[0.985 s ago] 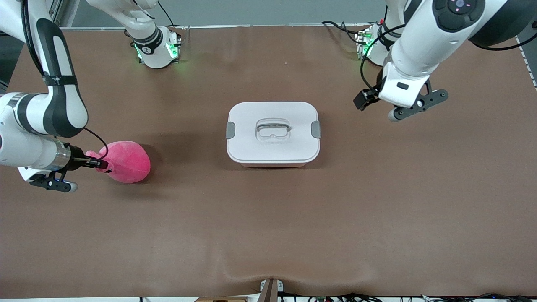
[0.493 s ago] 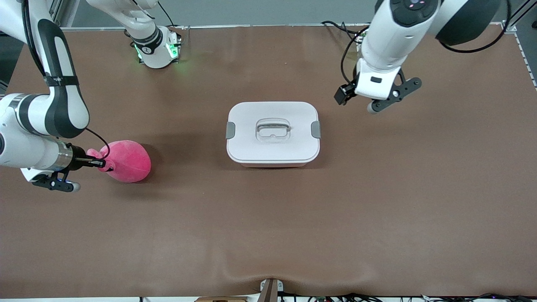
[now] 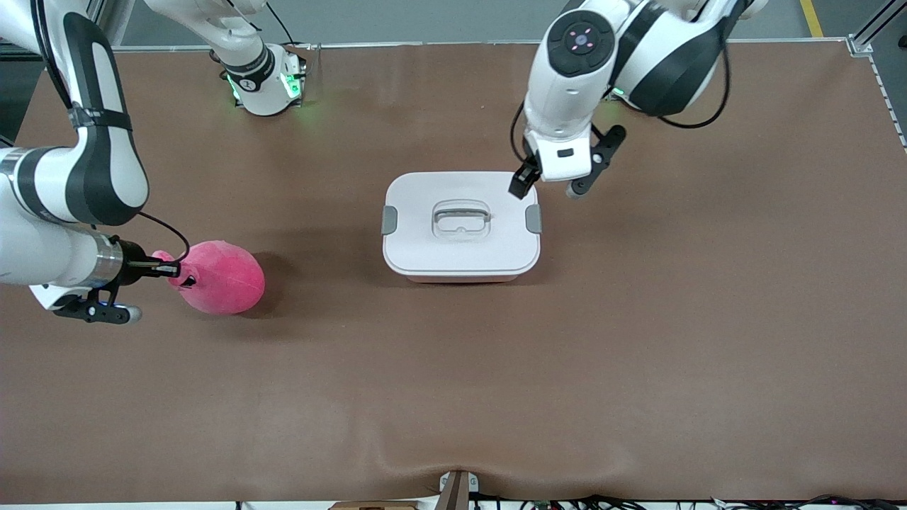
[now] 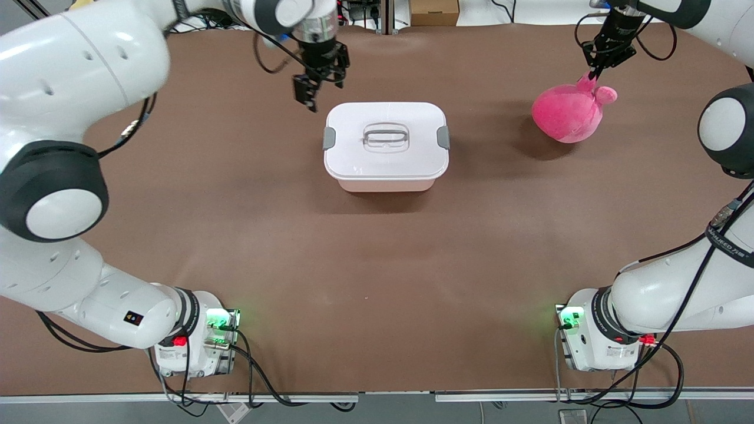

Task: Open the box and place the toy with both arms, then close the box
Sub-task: 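Grasp the pink plush with the right gripper while the left grips the lid handle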

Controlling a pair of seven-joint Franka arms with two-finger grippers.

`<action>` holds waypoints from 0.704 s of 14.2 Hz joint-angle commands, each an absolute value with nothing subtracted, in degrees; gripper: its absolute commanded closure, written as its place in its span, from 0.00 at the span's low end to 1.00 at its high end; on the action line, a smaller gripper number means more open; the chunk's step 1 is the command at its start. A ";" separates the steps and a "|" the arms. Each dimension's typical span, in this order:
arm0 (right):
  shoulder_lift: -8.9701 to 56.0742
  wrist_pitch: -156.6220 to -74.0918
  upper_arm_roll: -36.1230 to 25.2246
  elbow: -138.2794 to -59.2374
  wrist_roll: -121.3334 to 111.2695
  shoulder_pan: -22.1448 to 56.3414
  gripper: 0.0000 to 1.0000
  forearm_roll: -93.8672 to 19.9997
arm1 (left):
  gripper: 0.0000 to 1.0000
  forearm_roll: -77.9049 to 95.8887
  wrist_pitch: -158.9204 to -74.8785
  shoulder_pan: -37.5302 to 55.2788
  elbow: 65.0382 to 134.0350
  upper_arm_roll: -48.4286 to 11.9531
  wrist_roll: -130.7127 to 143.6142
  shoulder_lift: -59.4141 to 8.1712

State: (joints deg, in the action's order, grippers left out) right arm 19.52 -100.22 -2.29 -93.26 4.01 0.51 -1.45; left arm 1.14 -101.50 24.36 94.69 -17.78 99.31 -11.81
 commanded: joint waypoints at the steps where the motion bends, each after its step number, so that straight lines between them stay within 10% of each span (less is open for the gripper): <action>1: 19.16 -95.99 -2.11 -88.09 -5.23 0.70 1.00 -2.02 | 0.00 1.32 -107.46 25.57 94.57 -17.67 110.26 -13.35; 10: 18.29 -88.69 -2.02 -81.40 -21.59 1.58 1.00 -3.34 | 0.09 -1.13 -120.75 29.44 93.96 -17.58 134.98 -19.42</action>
